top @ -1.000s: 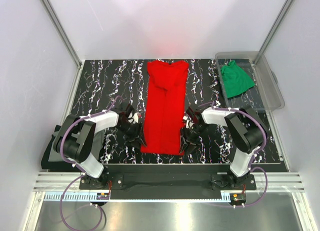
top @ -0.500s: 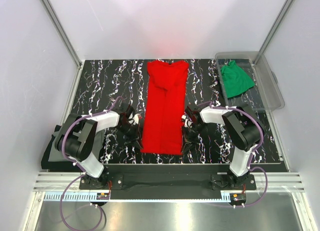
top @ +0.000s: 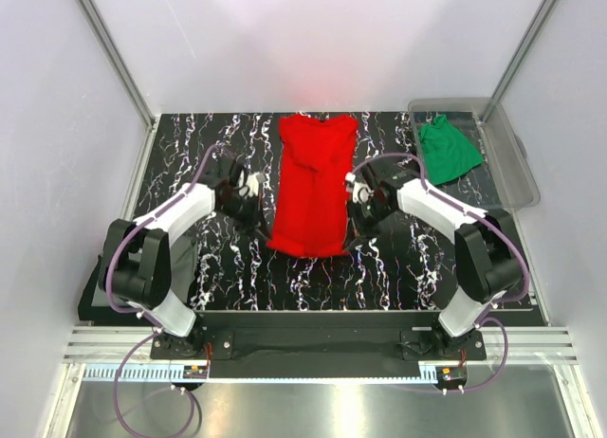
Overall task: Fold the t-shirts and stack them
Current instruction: Fold the tshirt
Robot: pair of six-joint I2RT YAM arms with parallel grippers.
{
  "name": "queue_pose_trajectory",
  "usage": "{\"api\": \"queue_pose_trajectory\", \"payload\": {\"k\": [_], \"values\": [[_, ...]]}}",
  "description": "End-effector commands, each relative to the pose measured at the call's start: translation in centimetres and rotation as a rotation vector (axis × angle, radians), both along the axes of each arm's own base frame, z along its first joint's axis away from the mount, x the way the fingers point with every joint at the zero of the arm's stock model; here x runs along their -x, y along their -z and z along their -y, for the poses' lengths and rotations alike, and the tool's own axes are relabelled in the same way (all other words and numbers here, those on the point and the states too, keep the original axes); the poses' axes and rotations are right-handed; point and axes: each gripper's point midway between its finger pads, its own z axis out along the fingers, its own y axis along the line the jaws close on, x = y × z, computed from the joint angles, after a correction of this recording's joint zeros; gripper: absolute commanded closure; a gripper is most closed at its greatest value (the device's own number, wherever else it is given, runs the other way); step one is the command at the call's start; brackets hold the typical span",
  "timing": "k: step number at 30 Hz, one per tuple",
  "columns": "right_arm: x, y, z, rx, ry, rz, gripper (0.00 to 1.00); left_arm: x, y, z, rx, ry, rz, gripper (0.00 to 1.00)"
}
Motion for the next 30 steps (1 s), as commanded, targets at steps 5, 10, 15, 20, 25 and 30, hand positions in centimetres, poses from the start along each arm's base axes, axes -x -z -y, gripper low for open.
{"api": "queue_pose_trajectory", "payload": {"k": [5, 10, 15, 20, 25, 30], "values": [[-5.8, -3.3, 0.8, 0.035, -0.020, 0.242, 1.00, -7.0, -3.5, 0.3, -0.003, -0.023, 0.154, 1.00], [-9.9, -3.8, 1.4, 0.061, 0.013, 0.335, 1.00, -11.8, -5.1, 0.9, 0.000, -0.011, 0.245, 1.00], [-13.8, -3.4, 1.6, 0.072, 0.043, 0.375, 1.00, -15.1, -5.3, 1.0, -0.005, -0.010, 0.289, 1.00], [-17.2, -2.0, 2.2, 0.090, 0.067, 0.371, 1.00, -17.9, -4.4, 1.5, -0.015, -0.005, 0.315, 1.00], [-19.5, -0.6, 2.3, 0.108, 0.068, 0.382, 1.00, -20.7, -2.6, 1.6, -0.043, 0.009, 0.338, 1.00], [-22.2, 0.3, 2.3, 0.128, 0.063, 0.414, 1.00, -22.9, -2.7, 1.8, -0.053, 0.002, 0.386, 1.00]]}}
